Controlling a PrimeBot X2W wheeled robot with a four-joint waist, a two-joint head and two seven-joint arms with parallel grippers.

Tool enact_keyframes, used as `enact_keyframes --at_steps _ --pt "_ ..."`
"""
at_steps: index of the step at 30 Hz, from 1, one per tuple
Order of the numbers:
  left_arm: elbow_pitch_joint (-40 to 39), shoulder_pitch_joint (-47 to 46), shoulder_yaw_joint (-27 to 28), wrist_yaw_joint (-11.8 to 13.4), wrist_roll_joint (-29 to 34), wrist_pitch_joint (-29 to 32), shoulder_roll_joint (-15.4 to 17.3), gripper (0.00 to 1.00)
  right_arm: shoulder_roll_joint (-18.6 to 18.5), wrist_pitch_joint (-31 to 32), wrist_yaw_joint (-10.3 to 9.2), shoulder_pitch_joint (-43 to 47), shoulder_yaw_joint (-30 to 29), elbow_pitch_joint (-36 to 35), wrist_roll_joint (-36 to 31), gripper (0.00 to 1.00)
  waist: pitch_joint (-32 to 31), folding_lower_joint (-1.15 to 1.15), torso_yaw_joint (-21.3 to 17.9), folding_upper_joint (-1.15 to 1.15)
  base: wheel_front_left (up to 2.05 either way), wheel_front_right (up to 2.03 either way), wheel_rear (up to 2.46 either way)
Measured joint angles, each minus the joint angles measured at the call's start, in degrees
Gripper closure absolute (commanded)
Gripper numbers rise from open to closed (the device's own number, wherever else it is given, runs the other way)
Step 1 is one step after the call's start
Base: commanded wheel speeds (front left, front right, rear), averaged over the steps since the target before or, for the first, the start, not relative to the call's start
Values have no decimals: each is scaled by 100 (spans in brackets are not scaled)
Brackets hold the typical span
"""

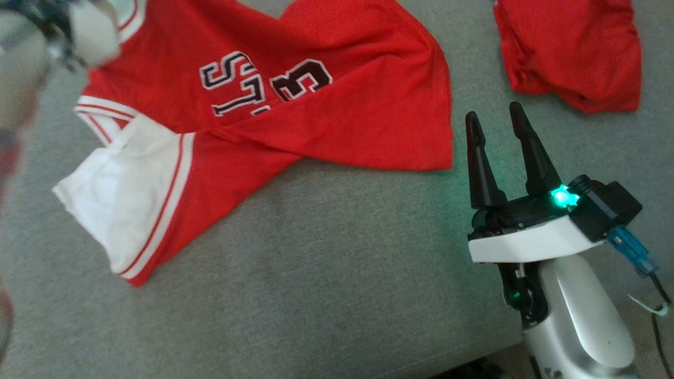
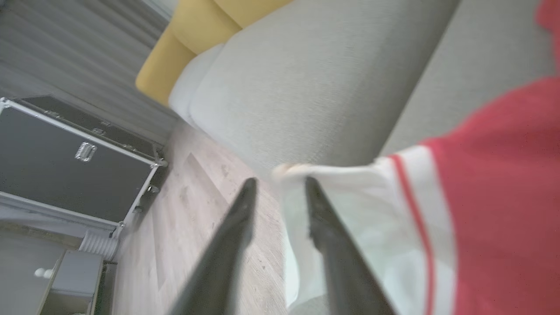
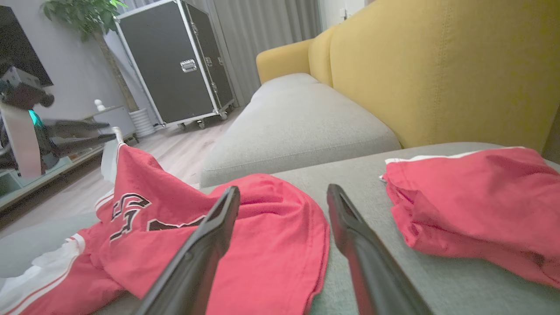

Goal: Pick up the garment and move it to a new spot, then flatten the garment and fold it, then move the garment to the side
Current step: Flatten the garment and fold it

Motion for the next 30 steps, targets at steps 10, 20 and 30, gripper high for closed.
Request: enact_keyframes --at_steps 10,20,30 --pt "531 -181 419 457 -495 -528 -240 0 0 0 0 6 -116 44 -92 0 98 -2 -37 0 0 0 0" --pt "552 973 1209 443 -1719 -1504 -822 0 -2 0 0 180 -720 126 -520 0 -655 -4 566 0 0 0 0" --pt "-1504 3270 1870 803 -2246 -1588 -1010 0 1 0 0 681 -1156 204 -724 0 -1495 -3 1417 0 0 0 0"
